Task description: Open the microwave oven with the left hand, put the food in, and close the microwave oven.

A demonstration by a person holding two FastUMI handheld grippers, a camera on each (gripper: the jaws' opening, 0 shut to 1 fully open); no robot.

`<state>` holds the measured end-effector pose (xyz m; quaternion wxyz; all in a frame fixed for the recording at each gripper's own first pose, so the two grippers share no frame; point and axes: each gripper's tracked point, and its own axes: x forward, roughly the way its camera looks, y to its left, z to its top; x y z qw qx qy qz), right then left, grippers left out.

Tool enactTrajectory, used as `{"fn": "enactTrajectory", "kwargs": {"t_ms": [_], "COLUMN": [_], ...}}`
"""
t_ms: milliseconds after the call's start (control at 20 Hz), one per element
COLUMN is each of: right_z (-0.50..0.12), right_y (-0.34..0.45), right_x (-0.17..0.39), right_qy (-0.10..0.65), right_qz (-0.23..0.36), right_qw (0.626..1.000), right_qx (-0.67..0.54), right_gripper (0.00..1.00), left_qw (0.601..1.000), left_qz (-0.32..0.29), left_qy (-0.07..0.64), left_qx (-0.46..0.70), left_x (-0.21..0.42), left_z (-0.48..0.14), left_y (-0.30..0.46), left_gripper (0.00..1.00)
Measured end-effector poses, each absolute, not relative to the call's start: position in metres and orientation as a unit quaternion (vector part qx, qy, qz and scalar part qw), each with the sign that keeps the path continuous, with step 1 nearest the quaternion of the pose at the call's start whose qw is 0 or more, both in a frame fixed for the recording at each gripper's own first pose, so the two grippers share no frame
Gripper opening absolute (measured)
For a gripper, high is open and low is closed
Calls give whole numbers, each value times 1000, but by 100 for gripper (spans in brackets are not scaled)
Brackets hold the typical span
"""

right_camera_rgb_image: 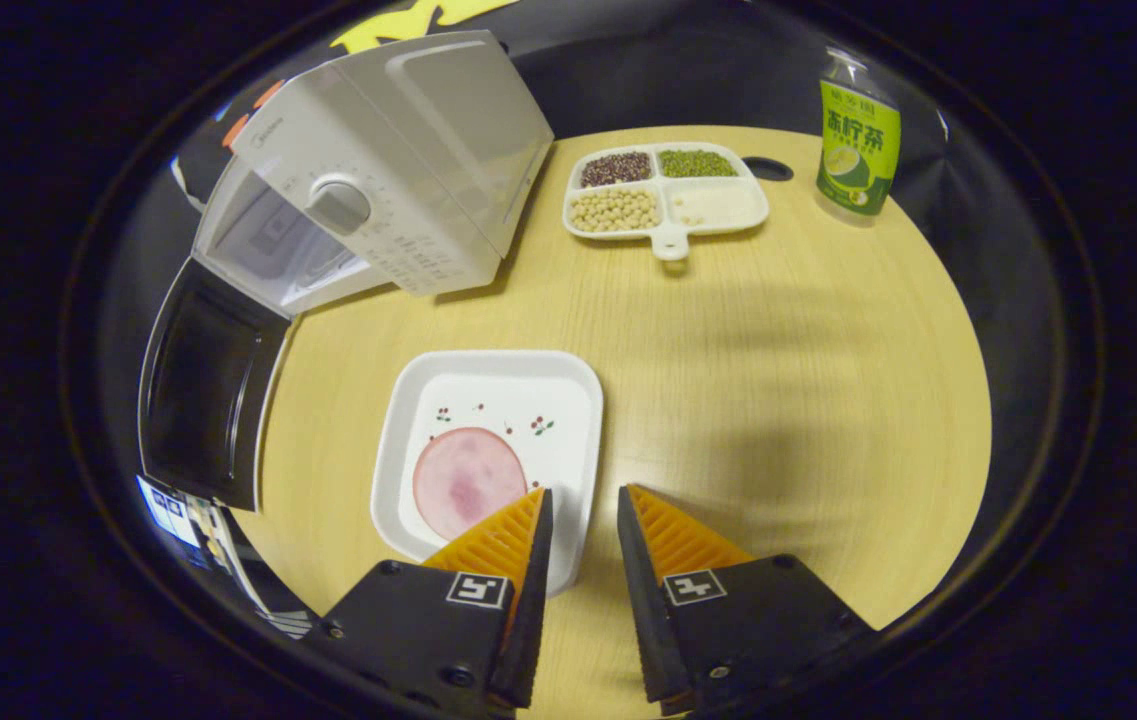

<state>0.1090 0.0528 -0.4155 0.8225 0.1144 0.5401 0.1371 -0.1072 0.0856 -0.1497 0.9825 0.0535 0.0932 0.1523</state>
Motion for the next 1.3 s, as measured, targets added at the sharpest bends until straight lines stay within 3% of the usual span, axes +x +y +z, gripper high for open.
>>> {"fn": "enactTrajectory", "kwargs": {"t_ms": [50, 100, 150, 250, 300, 550, 1000, 1300], "right_z": [-417, -417, -417, -418, -419, -419, -411, -386], "right_y": [50, 51, 50, 47, 46, 44, 67, 97], "right_x": [112, 111, 112, 113, 113, 115, 97, 92], "right_qy": [549, 557, 567, 581, 588, 607, 600, 547], "right_qz": [132, 131, 132, 128, 123, 109, 141, 126], "right_qw": [817, 811, 805, 797, 793, 780, 755, 769], "right_qx": [116, 118, 116, 106, 103, 105, 224, 307], "right_gripper": [28, 37, 21, 14, 23, 5, 4, 4], "left_qw": [981, 980, 980, 977, 976, 971, 978, 982], "left_qz": [158, 165, 170, 183, 190, 209, 177, 149], "left_qy": [95, 96, 96, 97, 97, 104, 94, 99], "left_qx": [53, 52, 49, 45, 44, 58, 63, 53], "left_x": [-111, -113, -115, -122, -125, -141, -141, -132], "left_z": [-150, -150, -150, -149, -149, -148, -139, -143], "left_y": [86, 86, 85, 84, 84, 71, 52, 83], "left_gripper": [95, 95, 95, 95, 95, 95, 95, 95]}}
